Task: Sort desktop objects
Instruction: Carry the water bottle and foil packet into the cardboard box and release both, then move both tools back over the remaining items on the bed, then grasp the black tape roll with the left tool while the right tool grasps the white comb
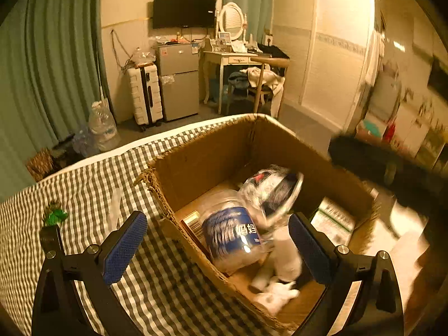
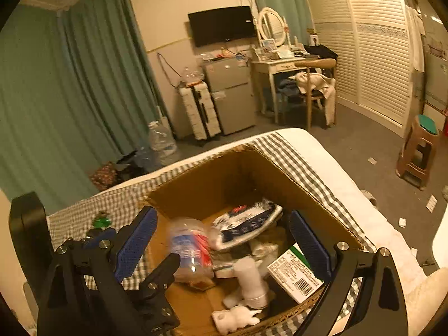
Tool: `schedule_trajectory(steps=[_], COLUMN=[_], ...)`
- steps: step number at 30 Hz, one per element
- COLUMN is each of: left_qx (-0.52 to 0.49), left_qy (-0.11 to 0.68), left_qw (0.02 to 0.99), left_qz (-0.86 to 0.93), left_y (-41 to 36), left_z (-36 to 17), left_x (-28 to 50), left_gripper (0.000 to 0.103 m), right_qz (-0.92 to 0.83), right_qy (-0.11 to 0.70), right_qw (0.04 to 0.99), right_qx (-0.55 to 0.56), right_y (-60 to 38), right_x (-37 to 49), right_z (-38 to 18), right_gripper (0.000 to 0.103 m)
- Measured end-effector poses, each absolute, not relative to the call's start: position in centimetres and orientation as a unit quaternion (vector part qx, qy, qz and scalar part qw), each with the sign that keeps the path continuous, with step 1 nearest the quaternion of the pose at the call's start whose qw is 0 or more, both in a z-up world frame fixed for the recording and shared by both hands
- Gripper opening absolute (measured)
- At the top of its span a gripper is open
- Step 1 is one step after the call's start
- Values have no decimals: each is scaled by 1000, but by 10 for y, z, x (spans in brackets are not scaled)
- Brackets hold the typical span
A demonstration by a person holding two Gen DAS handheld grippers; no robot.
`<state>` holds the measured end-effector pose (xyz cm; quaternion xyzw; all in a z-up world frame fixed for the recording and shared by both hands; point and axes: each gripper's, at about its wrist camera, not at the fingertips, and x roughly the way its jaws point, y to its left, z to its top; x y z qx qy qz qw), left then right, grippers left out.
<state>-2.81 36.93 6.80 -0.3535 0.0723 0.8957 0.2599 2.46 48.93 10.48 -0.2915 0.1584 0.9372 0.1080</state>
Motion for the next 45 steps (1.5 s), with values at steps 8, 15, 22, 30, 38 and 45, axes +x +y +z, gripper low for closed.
schedule_trajectory(steps=[8,15,22,30,38,45], left_qx=[-315,-325,-356,-404,-410,-382], left_qy=[73,77,14,-33,-8,9], left_qw=[193,28,-94,-82,-70,-53], left_qz=[926,942,930,910,909,923], left_y=[290,170,75,59,81,100], left_z=[115,91,42,-7,-62,-91], left_x=[10,44,56,22,-51,-125], left_gripper=[103,103,103,103,103,103], right_qz=[946,962,957,938,927,904], right_qy=[140,121,151,70,91,101], right_qw=[93,9,-34,-39,-27,6], right_qx=[-276,-246,-247,-338,-363,-415], right_y=[468,405,339,255,260,282], right_x=[50,58,37,-15,-72,-134], right_z=[138,156,116,31,-8,-66], right_gripper=[96,96,96,96,96,83])
